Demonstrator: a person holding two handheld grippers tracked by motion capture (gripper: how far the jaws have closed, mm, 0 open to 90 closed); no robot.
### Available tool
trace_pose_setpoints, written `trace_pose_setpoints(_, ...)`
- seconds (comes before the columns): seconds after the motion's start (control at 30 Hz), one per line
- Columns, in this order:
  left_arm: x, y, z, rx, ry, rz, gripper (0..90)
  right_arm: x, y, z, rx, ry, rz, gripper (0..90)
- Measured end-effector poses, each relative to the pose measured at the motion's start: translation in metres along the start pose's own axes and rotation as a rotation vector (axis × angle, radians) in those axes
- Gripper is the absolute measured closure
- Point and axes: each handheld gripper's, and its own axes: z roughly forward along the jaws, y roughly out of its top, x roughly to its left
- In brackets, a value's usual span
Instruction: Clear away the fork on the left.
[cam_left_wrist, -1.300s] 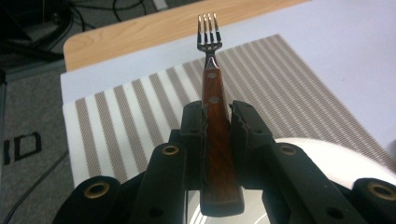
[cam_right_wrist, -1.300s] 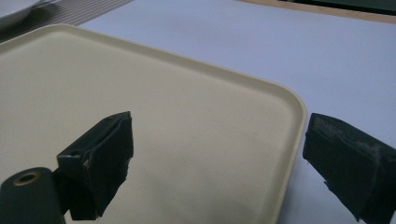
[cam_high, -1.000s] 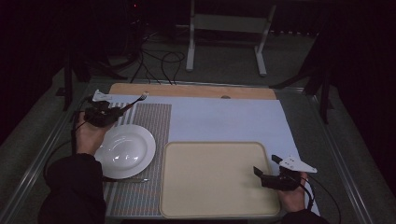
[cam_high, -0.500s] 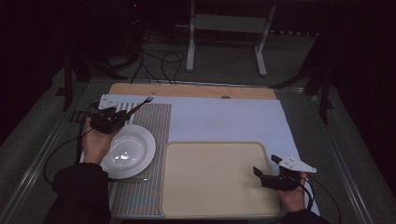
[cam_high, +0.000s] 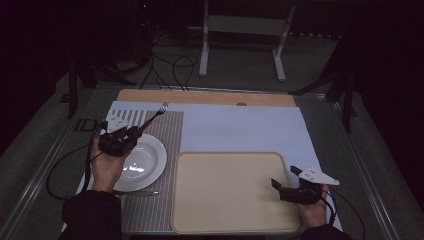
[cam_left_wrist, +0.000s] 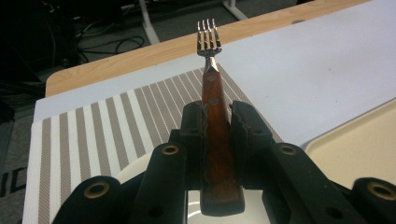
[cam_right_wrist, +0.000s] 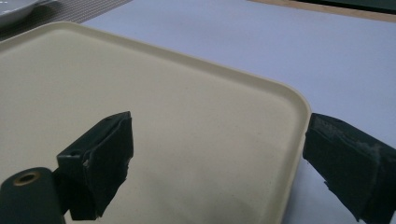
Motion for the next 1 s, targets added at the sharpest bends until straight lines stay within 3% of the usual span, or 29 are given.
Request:
trace_pose_setpoints(0.33, -0.022, -0.016, -0.014, -0.035, 0.014, -0.014, 75.9, 0.0, 0.0, -0.001, -0.001, 0.0, -0.001, 8.6)
trace_pose_setpoints(0.43, -0.036, -0.023, -0.016, -0.035, 0.028, 0.01, 75.9, 0.0, 0.0, -0.001, -0.001, 0.0, -0.003, 8.6)
trace_pose_setpoints(1.0, -0.078, -0.048, -0.037, -0.061, 0.043, 0.027, 75.9, 0.0, 0.001, -0.001, -0.001, 0.0, -0.01, 8.6)
